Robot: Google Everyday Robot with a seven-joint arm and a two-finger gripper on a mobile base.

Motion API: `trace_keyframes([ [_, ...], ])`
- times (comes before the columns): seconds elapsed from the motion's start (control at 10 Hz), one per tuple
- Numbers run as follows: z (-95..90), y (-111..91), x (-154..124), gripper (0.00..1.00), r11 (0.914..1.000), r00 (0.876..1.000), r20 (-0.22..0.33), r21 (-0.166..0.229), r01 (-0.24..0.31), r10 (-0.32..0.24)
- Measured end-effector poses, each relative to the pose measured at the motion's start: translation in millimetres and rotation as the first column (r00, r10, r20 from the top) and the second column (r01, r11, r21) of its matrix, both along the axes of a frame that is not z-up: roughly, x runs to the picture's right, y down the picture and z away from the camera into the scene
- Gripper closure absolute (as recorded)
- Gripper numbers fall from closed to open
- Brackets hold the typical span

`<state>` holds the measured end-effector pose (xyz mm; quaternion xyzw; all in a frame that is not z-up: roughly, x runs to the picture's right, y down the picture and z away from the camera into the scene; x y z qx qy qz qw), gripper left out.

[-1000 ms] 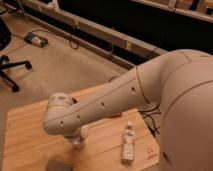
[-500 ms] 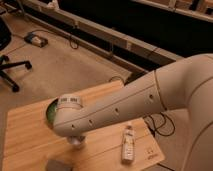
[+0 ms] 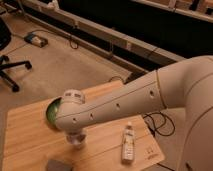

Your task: Place the white sponge in the ceramic cup

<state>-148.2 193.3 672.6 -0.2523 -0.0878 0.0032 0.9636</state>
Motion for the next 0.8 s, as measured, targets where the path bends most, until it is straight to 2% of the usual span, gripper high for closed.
trace_keyframes([
  [0.2,-2.9,0.9,1.7,0.28,0.9999,1.000,-0.002,-0.006,-0.008,0.008],
  [0.3,-4.6,0.9,3.0,0.22,0.9999,1.000,-0.003,-0.006,-0.012,0.012],
  [0.8,-8.8,2.1,5.5,0.20,0.9992,0.999,-0.019,-0.022,-0.033,0.033],
])
